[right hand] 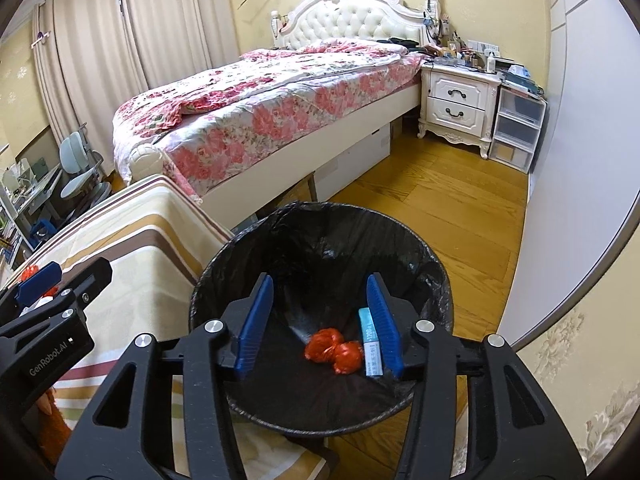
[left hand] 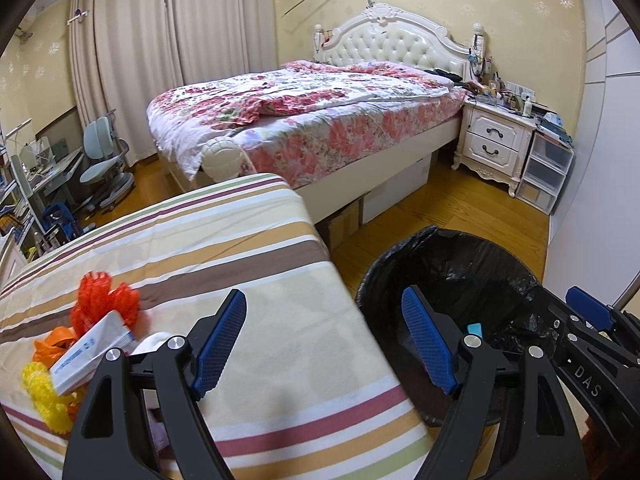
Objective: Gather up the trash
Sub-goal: 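Open both tools to drop the red bag and tube into the bin, then move both tools back over the trash pile on the bed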
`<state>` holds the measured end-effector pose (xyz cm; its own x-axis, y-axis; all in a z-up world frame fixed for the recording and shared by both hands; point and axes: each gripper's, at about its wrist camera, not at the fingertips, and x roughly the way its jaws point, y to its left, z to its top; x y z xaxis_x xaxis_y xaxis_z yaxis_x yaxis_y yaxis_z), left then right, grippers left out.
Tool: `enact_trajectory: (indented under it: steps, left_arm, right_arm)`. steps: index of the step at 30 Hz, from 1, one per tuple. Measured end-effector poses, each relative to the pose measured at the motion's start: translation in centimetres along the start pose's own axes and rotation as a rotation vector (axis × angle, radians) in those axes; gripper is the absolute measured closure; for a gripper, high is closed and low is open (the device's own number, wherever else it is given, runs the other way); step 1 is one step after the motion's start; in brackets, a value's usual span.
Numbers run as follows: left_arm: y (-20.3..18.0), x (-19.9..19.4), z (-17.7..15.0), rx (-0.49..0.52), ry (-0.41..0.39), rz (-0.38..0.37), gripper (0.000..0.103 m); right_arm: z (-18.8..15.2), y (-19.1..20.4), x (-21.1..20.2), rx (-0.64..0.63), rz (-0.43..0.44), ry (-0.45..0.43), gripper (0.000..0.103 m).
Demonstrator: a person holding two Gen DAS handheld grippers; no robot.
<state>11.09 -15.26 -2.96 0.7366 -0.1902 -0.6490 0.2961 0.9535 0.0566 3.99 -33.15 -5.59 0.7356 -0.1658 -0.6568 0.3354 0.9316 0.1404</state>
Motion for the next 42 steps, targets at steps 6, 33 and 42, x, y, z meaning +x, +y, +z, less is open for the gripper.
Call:
enact_trajectory:
  steps: [6,33,42]
  left_arm:
    - [2.6,-2.1,-1.5,-0.029,0.001,0.048,0.025]
    - [19.0,-7.9,-9.0,-0.279,0.038,0.304,0.024]
    - [19.9,-6.8,-9.1,-0.268,0.045,0.279,0.023]
  right_arm:
    - [-1.2,2.2,-1.5,-0.034,0.032,0.005,0.053]
    - [-6.6,16.8,-4.9,-0.285,0.252,0.058,0.046]
    - [-7.0,19.2,-4.6,-0.32,0.272,0.071,0.045]
